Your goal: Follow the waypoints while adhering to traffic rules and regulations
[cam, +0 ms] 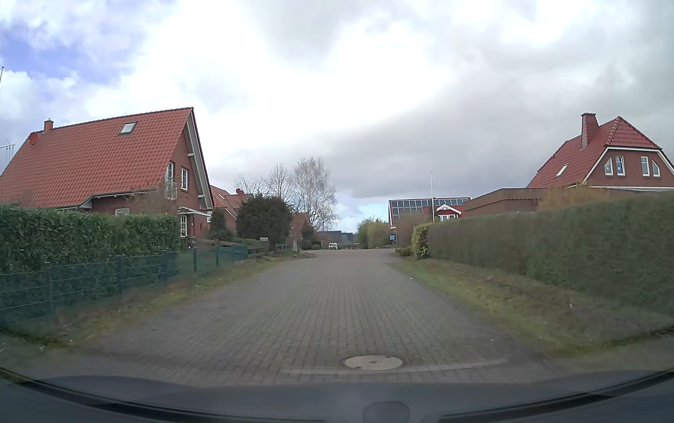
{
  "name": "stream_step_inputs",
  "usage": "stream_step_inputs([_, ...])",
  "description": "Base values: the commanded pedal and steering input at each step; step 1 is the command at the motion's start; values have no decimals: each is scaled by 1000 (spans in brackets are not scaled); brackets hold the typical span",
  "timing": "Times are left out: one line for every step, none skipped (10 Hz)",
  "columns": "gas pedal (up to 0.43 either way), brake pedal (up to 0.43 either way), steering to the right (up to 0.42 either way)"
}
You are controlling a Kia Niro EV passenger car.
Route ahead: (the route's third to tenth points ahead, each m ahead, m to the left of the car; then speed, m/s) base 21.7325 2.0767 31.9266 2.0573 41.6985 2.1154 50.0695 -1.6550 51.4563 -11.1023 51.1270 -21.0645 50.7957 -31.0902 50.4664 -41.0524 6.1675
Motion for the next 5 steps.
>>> stream_step_inputs([138,0,-5])
stream_step_inputs([138,0,-5])
stream_step_inputs([138,0,-4])
stream_step_inputs([157,0,-1])
stream_step_inputs([157,0,0])
